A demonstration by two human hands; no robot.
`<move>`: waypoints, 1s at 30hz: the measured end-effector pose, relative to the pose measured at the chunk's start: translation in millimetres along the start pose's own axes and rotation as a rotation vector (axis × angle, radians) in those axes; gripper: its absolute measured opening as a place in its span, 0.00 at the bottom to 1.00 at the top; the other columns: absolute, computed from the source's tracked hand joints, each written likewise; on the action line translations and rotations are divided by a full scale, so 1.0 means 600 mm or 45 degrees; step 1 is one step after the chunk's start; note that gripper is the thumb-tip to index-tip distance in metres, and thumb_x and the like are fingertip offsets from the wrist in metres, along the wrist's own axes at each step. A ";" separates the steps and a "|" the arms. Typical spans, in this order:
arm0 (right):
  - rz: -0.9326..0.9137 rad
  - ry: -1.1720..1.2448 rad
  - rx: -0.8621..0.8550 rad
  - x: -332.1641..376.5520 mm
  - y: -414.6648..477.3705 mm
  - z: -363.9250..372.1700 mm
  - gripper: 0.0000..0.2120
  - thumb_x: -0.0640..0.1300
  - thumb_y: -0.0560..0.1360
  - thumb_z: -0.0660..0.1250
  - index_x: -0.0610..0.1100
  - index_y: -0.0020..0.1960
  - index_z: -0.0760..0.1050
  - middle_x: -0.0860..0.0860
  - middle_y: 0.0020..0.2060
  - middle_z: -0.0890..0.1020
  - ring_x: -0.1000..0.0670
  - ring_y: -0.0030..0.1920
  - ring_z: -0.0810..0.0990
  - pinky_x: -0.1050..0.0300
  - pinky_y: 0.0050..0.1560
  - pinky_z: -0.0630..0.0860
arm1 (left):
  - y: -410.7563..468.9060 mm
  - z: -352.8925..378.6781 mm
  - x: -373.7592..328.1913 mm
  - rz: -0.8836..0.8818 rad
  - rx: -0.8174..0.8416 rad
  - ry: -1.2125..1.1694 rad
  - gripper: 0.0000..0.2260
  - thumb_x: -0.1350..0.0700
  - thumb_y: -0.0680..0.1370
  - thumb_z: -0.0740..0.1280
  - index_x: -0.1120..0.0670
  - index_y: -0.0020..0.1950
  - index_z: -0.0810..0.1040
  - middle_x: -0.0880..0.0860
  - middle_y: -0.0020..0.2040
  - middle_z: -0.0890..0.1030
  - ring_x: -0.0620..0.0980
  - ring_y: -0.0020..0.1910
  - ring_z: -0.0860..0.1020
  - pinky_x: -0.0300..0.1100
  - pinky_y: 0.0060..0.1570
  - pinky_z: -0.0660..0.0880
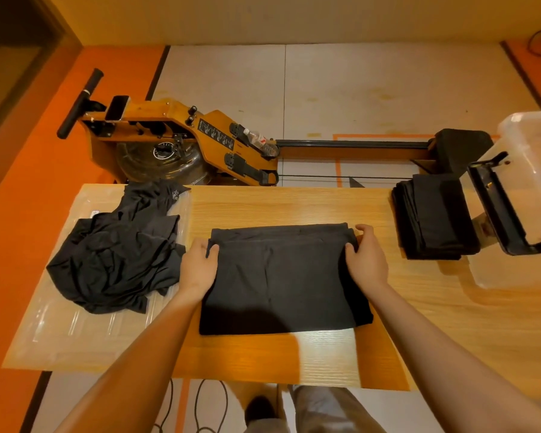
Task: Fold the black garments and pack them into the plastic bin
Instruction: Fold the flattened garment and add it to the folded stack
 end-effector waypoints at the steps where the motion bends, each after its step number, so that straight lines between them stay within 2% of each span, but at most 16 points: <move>1: 0.015 0.004 0.034 0.001 0.002 0.003 0.21 0.41 0.79 0.62 0.46 0.70 0.63 0.46 0.56 0.78 0.46 0.50 0.79 0.47 0.45 0.78 | 0.004 0.002 0.002 0.004 0.019 0.025 0.09 0.54 0.81 0.61 0.59 0.53 0.71 0.54 0.41 0.74 0.55 0.42 0.74 0.44 0.36 0.65; 4: -0.019 -0.036 0.079 0.004 0.006 0.000 0.18 0.40 0.79 0.62 0.46 0.68 0.65 0.46 0.52 0.80 0.47 0.45 0.79 0.49 0.41 0.77 | 0.012 0.006 0.003 0.030 0.059 0.105 0.11 0.54 0.81 0.62 0.61 0.56 0.72 0.57 0.44 0.77 0.58 0.45 0.77 0.44 0.36 0.67; 7: -0.078 -0.076 -0.002 0.004 0.012 -0.009 0.14 0.40 0.79 0.61 0.47 0.64 0.67 0.48 0.43 0.80 0.49 0.38 0.78 0.50 0.36 0.76 | 0.018 0.004 0.000 0.017 -0.019 0.197 0.16 0.51 0.82 0.59 0.60 0.65 0.69 0.60 0.52 0.78 0.61 0.50 0.77 0.49 0.43 0.73; 9: -0.107 -0.075 -0.050 0.009 0.015 -0.010 0.14 0.41 0.79 0.61 0.47 0.64 0.68 0.48 0.43 0.79 0.48 0.38 0.78 0.50 0.35 0.76 | 0.021 0.002 -0.003 0.055 -0.094 0.294 0.14 0.50 0.83 0.58 0.59 0.61 0.69 0.58 0.47 0.78 0.62 0.47 0.78 0.51 0.40 0.74; 11: -0.074 -0.112 -0.034 0.011 0.017 -0.005 0.16 0.41 0.79 0.62 0.46 0.65 0.67 0.47 0.50 0.79 0.47 0.47 0.78 0.49 0.40 0.77 | 0.021 -0.001 -0.010 0.094 -0.144 0.408 0.11 0.49 0.82 0.58 0.57 0.55 0.68 0.56 0.42 0.76 0.61 0.44 0.78 0.49 0.35 0.70; 13: -0.088 -0.225 -0.069 0.010 0.020 0.001 0.20 0.42 0.78 0.63 0.43 0.68 0.66 0.43 0.59 0.75 0.44 0.59 0.73 0.48 0.52 0.75 | 0.021 -0.003 -0.019 0.140 -0.238 0.428 0.11 0.49 0.82 0.60 0.57 0.55 0.69 0.56 0.46 0.76 0.60 0.48 0.77 0.50 0.39 0.71; 15: -0.240 -0.331 -0.121 0.018 0.027 0.004 0.22 0.42 0.77 0.64 0.40 0.70 0.66 0.41 0.65 0.72 0.42 0.65 0.68 0.47 0.63 0.69 | 0.010 0.007 -0.027 0.187 -0.385 0.397 0.16 0.50 0.81 0.62 0.60 0.62 0.70 0.59 0.59 0.75 0.59 0.59 0.73 0.53 0.53 0.71; 17: -0.483 -0.416 -0.024 0.031 0.034 0.014 0.24 0.44 0.78 0.63 0.41 0.72 0.65 0.40 0.71 0.67 0.41 0.72 0.62 0.46 0.70 0.61 | -0.026 0.039 -0.034 0.228 -0.475 0.367 0.21 0.50 0.81 0.61 0.62 0.69 0.68 0.61 0.69 0.69 0.60 0.69 0.67 0.54 0.66 0.65; 19: -0.765 -0.569 0.142 0.037 0.035 0.032 0.25 0.49 0.80 0.60 0.45 0.75 0.61 0.45 0.75 0.62 0.43 0.75 0.55 0.48 0.73 0.52 | -0.082 0.093 -0.033 0.308 -0.397 0.402 0.25 0.49 0.80 0.60 0.60 0.73 0.64 0.61 0.74 0.64 0.60 0.74 0.61 0.55 0.71 0.58; 21: -0.902 -0.709 0.308 0.026 0.032 0.052 0.26 0.55 0.81 0.51 0.49 0.77 0.57 0.48 0.76 0.60 0.46 0.77 0.52 0.49 0.74 0.49 | -0.131 0.152 -0.018 0.318 -0.212 0.478 0.28 0.47 0.80 0.59 0.56 0.77 0.59 0.60 0.77 0.59 0.59 0.76 0.55 0.59 0.72 0.55; 23: -0.816 -0.782 0.386 0.007 0.025 0.059 0.28 0.60 0.79 0.42 0.53 0.78 0.51 0.50 0.77 0.56 0.48 0.77 0.48 0.51 0.74 0.45 | -0.137 0.178 -0.003 0.272 -0.103 0.607 0.29 0.43 0.79 0.53 0.54 0.78 0.56 0.59 0.77 0.58 0.59 0.76 0.54 0.60 0.72 0.53; 25: -0.625 -0.799 0.349 -0.007 0.005 0.051 0.30 0.61 0.78 0.36 0.54 0.78 0.47 0.50 0.78 0.54 0.48 0.77 0.47 0.52 0.74 0.45 | -0.105 0.170 0.000 0.334 -0.014 0.741 0.29 0.42 0.78 0.50 0.52 0.77 0.57 0.57 0.78 0.58 0.57 0.77 0.55 0.57 0.73 0.47; 26: -0.528 -0.803 0.333 -0.011 -0.012 0.046 0.31 0.61 0.77 0.35 0.54 0.78 0.46 0.50 0.78 0.53 0.47 0.77 0.48 0.52 0.74 0.48 | -0.081 0.158 -0.003 0.451 0.031 0.822 0.28 0.43 0.78 0.50 0.51 0.78 0.56 0.56 0.78 0.56 0.55 0.77 0.53 0.56 0.73 0.45; 28: -0.353 -0.811 0.332 -0.020 -0.061 0.039 0.32 0.62 0.77 0.35 0.51 0.79 0.46 0.48 0.78 0.54 0.44 0.76 0.52 0.49 0.73 0.54 | -0.025 0.125 -0.016 0.679 0.225 0.980 0.28 0.47 0.80 0.53 0.47 0.79 0.48 0.52 0.80 0.47 0.49 0.77 0.41 0.54 0.75 0.39; 29: -0.285 -0.798 0.307 -0.025 -0.088 0.035 0.34 0.62 0.76 0.36 0.49 0.78 0.49 0.46 0.77 0.57 0.42 0.75 0.55 0.47 0.72 0.57 | -0.002 0.109 -0.025 0.752 0.272 1.064 0.29 0.49 0.81 0.54 0.47 0.79 0.45 0.51 0.80 0.44 0.47 0.76 0.37 0.53 0.75 0.37; 30: -0.245 -0.786 0.273 -0.028 -0.112 0.030 0.35 0.62 0.76 0.38 0.46 0.78 0.54 0.44 0.75 0.61 0.41 0.74 0.60 0.45 0.70 0.61 | 0.011 0.095 -0.036 0.822 0.233 1.113 0.29 0.50 0.81 0.54 0.48 0.79 0.45 0.51 0.80 0.45 0.48 0.76 0.38 0.52 0.75 0.37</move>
Point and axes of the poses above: each hand's wrist, its own y-axis towards the middle knuckle, its own z-axis out of the palm, x = y × z, the point moved 2 cm from there along y, towards the middle knuckle
